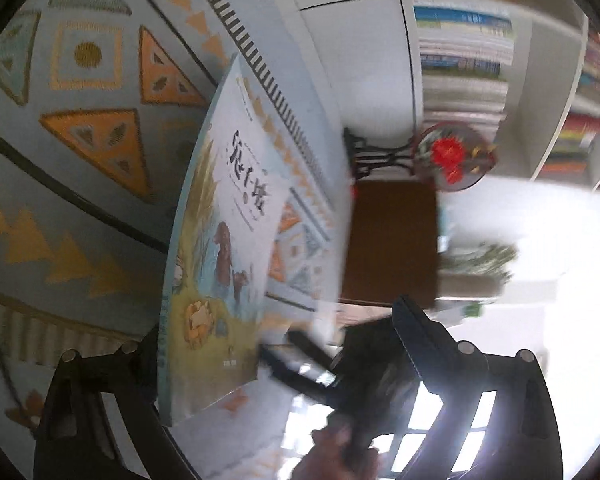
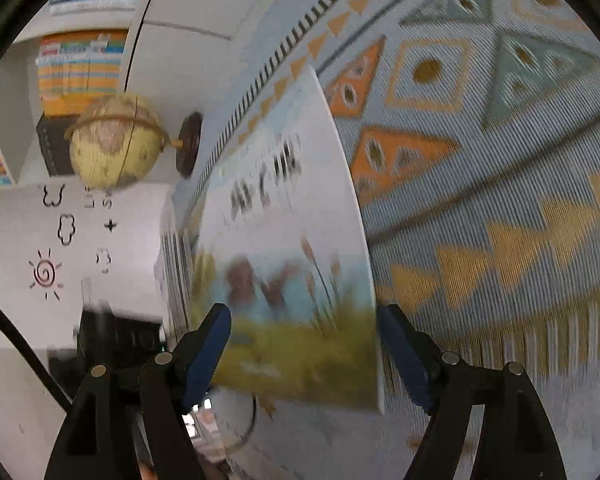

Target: Organize books

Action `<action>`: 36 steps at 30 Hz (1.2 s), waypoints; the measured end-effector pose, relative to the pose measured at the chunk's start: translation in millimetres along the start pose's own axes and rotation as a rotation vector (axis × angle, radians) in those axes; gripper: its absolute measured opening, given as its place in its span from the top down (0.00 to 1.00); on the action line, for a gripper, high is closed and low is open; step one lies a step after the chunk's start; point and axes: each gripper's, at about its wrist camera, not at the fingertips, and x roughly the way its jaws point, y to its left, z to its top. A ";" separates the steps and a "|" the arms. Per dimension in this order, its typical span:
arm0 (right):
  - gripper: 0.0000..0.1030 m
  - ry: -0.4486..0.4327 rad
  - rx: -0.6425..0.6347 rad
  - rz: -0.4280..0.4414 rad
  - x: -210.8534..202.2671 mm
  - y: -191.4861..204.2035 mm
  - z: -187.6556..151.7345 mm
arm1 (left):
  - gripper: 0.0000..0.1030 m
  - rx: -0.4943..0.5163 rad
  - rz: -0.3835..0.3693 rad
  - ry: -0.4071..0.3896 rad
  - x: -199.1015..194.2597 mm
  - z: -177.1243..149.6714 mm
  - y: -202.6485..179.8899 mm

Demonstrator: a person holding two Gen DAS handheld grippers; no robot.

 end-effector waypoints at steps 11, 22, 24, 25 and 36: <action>0.43 -0.082 0.135 0.217 8.2 -18.7 -35.5 | 0.09 -0.082 -0.094 0.092 1.6 9.3 1.2; 0.88 -0.222 -0.066 -0.006 15.3 27.4 -40.1 | 0.09 0.339 0.350 0.138 7.6 -10.0 -15.5; 0.88 -0.229 -0.148 -0.093 10.0 38.9 -44.2 | 0.10 0.452 0.426 0.151 13.1 -20.6 -20.3; 0.88 -0.225 -0.173 -0.125 8.7 40.6 -46.2 | 0.10 0.501 0.454 0.155 16.4 -25.7 -22.2; 0.89 -0.133 0.205 0.079 16.9 -21.3 -56.2 | 0.15 0.616 0.428 0.208 23.9 -45.5 -23.6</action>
